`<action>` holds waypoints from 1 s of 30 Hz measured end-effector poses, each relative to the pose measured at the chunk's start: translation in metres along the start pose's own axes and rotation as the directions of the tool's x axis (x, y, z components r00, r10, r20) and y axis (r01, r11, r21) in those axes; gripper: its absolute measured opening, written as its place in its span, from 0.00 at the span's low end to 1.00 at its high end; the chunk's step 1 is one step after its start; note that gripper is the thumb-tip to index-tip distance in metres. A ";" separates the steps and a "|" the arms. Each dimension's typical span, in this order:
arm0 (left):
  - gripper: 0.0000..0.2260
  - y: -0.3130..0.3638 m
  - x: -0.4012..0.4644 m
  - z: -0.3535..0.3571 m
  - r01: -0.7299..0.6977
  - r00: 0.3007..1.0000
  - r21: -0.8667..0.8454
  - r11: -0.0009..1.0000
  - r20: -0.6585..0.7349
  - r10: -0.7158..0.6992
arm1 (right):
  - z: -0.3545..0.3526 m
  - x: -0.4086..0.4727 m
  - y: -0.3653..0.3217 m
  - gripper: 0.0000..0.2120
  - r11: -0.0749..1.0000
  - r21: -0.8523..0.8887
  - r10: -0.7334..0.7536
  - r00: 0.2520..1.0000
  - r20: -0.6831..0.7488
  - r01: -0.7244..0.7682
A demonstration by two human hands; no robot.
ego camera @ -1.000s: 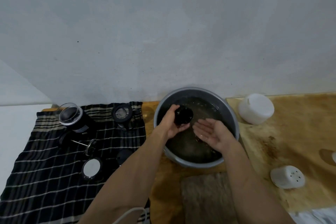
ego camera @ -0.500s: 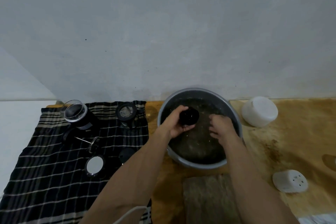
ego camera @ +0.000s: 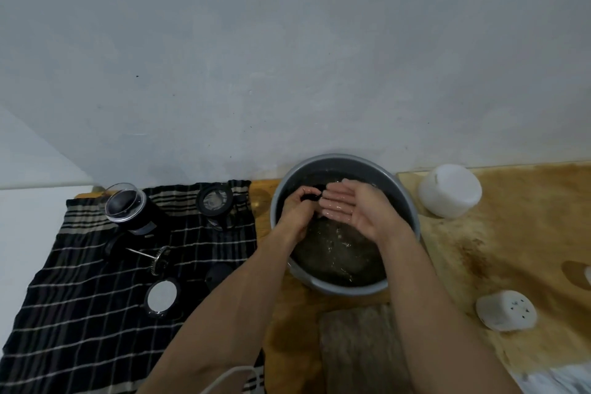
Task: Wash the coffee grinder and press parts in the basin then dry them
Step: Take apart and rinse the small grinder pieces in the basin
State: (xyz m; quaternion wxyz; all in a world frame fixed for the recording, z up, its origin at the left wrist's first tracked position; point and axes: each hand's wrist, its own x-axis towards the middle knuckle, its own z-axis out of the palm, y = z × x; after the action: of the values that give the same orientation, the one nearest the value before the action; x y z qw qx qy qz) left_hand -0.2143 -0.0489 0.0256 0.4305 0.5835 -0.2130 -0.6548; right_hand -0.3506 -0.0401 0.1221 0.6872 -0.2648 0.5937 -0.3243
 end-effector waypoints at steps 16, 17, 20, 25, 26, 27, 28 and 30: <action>0.21 0.008 -0.004 0.003 0.379 0.923 -0.290 0.879 0.051 -0.381 | -0.043 0.005 0.060 0.13 0.852 0.491 0.349 0.897 -0.270 -0.184; 0.21 0.007 -0.004 0.004 0.383 0.922 -0.245 0.891 0.048 -0.383 | -0.042 0.006 0.060 0.16 0.794 0.583 0.336 0.924 -0.183 -0.173; 0.21 0.005 -0.003 0.003 0.383 0.924 -0.136 0.914 0.035 -0.382 | -0.033 0.004 0.045 0.17 0.854 0.503 0.163 0.987 -0.009 -0.136; 0.19 0.004 -0.007 0.001 0.391 0.919 -0.115 0.913 0.110 -0.380 | -0.006 0.001 0.011 0.14 1.000 -0.011 0.003 1.000 -0.014 -0.004; 0.19 0.005 -0.010 0.001 0.394 0.917 -0.108 0.913 0.115 -0.382 | -0.006 0.001 0.009 0.14 0.997 -0.079 -0.011 1.000 -0.024 0.009; 0.18 0.006 -0.012 0.001 0.390 0.917 -0.102 0.915 0.127 -0.377 | -0.007 -0.001 0.007 0.14 0.990 -0.142 -0.023 0.999 -0.039 0.017; 0.18 0.007 -0.013 0.002 0.374 0.922 -0.089 0.923 0.145 -0.360 | -0.009 -0.002 0.007 0.13 0.977 -0.210 -0.038 0.997 -0.066 0.023; 0.18 0.008 -0.014 0.001 0.303 0.941 -0.091 0.949 0.185 -0.282 | -0.013 -0.003 0.010 0.10 0.944 -0.329 -0.078 0.987 -0.139 0.028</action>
State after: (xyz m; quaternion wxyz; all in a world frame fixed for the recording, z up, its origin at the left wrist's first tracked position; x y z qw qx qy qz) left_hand -0.2131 -0.0423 0.0400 0.3424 0.5242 -0.1206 -0.7703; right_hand -0.3626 -0.0315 0.1143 0.5783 -0.3655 0.6818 -0.2593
